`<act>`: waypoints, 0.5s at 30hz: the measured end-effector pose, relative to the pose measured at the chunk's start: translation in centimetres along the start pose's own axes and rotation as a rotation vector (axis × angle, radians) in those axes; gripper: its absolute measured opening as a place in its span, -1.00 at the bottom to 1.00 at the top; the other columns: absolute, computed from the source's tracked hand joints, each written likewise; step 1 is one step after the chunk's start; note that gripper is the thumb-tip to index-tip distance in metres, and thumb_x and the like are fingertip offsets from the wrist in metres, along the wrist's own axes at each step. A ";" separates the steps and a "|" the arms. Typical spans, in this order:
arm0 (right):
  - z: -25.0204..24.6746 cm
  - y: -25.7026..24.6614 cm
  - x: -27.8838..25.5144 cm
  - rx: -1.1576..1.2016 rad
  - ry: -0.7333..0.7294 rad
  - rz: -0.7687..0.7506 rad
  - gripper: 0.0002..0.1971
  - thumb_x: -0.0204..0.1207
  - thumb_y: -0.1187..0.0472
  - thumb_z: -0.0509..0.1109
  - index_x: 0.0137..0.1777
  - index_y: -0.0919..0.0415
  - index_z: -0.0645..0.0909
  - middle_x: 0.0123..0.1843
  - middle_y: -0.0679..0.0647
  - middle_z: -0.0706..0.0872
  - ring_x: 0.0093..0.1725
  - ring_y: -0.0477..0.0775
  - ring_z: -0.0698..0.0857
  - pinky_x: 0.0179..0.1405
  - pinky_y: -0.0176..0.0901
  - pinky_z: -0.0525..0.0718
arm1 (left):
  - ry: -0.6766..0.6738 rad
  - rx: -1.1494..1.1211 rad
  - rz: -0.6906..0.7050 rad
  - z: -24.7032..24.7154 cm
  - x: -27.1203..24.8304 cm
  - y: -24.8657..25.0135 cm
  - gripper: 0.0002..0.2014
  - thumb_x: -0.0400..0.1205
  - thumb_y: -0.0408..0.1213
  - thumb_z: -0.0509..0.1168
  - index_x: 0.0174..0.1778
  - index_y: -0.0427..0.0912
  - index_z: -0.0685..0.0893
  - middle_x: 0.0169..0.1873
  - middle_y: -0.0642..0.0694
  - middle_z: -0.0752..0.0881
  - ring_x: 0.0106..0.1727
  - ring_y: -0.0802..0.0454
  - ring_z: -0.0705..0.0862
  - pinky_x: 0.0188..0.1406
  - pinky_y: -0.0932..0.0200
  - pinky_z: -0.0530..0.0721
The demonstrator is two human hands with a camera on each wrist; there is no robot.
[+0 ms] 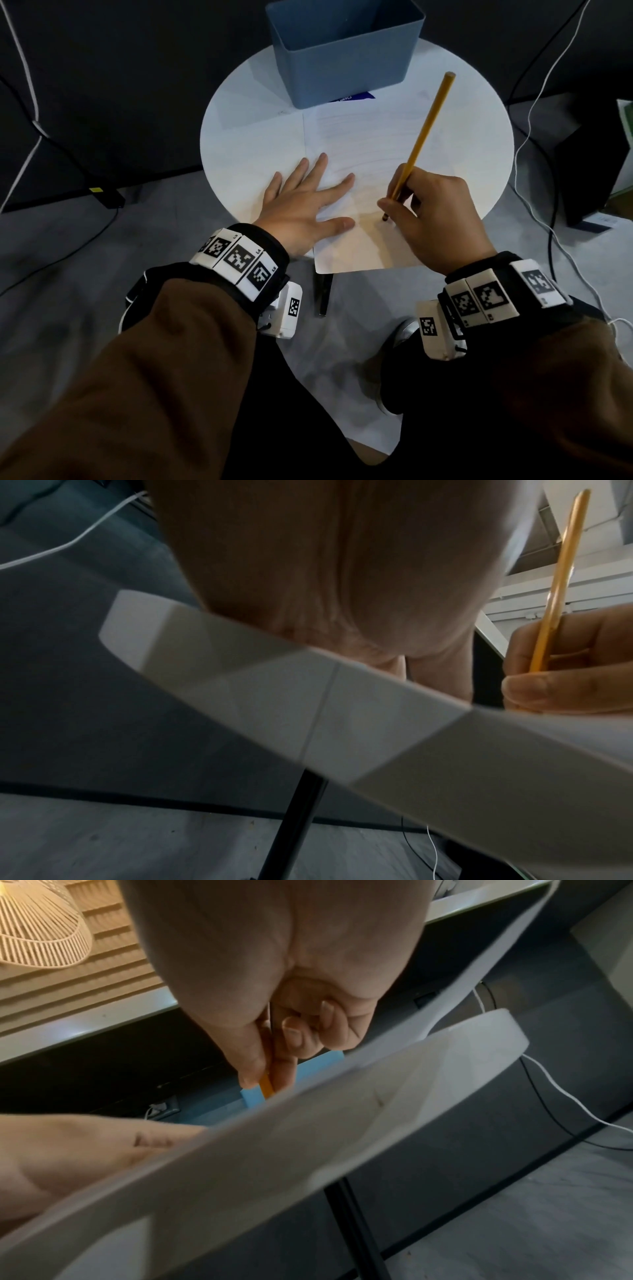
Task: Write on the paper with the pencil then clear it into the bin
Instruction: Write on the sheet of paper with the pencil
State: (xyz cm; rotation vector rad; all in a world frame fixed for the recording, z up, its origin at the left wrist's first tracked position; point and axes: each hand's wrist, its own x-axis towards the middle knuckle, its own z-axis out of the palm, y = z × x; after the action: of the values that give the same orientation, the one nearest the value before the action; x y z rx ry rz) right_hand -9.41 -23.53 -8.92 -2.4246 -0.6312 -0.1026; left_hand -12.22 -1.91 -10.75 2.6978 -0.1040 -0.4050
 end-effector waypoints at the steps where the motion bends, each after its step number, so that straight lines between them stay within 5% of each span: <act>1: -0.2 0.3 0.0 -0.010 0.004 0.012 -0.86 0.63 0.12 0.47 -0.11 -0.01 0.56 -0.25 -0.17 0.73 -0.32 -0.24 0.58 -0.24 -0.10 0.60 | 0.001 -0.004 -0.001 0.0 0.0 0.0 -0.34 0.67 0.34 0.11 0.66 0.52 -0.01 0.72 0.20 -0.31 0.71 0.18 -0.37 0.68 -0.09 -0.37; 9: 0.1 -0.3 -0.1 0.043 0.032 -0.003 -0.84 0.62 0.12 0.50 -0.12 -0.03 0.56 -0.29 -0.22 0.73 -0.32 -0.26 0.59 -0.25 -0.19 0.57 | 0.004 0.001 0.005 0.0 -0.1 0.0 -0.34 0.67 0.34 0.10 0.67 0.50 -0.02 0.73 0.19 -0.30 0.71 0.16 -0.37 0.68 -0.10 -0.37; 15: -0.9 1.0 -0.5 0.014 0.047 0.051 -0.84 0.61 0.13 0.50 -0.13 0.00 0.57 -0.29 -0.16 0.76 -0.37 -0.23 0.54 -0.23 -0.06 0.61 | 0.014 0.000 0.004 0.1 -0.1 0.0 -0.34 0.67 0.34 0.11 0.67 0.50 0.00 0.73 0.18 -0.30 0.71 0.17 -0.36 0.68 -0.10 -0.37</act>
State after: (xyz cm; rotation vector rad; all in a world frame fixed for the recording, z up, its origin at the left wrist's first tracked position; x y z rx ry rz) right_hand -9.29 -24.94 -8.85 -2.4158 -0.5471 -0.1333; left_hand -12.37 -1.92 -10.86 2.6993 -0.1047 -0.3848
